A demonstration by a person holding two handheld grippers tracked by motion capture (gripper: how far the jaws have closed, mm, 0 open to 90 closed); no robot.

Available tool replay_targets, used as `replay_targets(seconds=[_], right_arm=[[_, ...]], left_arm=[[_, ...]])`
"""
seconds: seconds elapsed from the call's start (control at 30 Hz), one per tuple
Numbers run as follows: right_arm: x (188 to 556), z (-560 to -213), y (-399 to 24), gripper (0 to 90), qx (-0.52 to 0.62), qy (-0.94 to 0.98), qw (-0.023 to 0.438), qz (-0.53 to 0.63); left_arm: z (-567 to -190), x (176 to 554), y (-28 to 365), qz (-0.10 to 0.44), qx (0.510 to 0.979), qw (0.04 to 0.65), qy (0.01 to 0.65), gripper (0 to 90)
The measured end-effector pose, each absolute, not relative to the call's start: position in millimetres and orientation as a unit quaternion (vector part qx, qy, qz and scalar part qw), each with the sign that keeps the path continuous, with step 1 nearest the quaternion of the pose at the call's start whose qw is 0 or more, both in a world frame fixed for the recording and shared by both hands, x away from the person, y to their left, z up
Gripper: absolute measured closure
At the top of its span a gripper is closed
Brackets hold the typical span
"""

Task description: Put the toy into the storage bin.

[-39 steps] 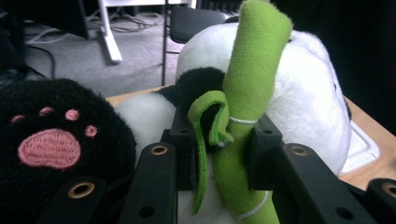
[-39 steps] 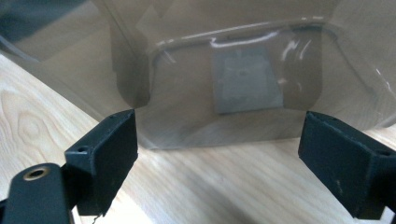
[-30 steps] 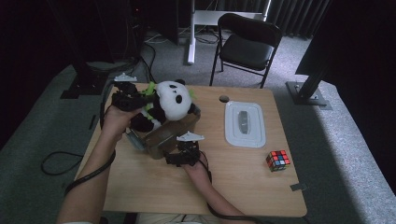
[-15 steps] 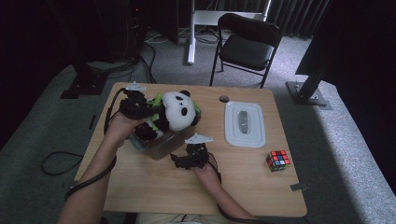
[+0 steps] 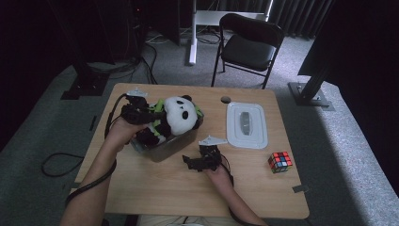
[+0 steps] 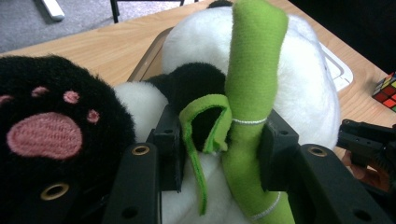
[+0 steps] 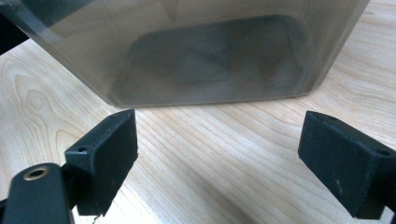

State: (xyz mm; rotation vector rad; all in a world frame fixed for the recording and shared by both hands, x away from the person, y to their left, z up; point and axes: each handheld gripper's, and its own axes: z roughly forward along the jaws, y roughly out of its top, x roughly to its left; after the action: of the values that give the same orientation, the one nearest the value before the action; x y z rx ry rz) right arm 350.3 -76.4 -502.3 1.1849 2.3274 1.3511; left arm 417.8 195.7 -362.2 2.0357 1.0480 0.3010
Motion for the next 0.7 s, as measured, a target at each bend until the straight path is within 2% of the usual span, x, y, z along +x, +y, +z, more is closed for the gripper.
replay_targets(seconds=[0.4,0.57,0.7], right_arm=[[350.5,-508.4,-82.6,11.6,0.402,0.790,0.092,0.454],[351.3,-508.1,-83.8,11.6,0.403,0.789,0.089,0.456],[352.6,-508.6,-84.6,11.6,0.401,0.792,0.090,0.452]], left_arm=[[-380.7,420.4,191.1,0.118,0.834,0.366,0.396,52.5],[-396.4,423.3,186.8,0.104,0.854,0.331,0.388,48.6],[-405.8,423.0,180.3,0.112,0.865,0.307,0.380,44.4]])
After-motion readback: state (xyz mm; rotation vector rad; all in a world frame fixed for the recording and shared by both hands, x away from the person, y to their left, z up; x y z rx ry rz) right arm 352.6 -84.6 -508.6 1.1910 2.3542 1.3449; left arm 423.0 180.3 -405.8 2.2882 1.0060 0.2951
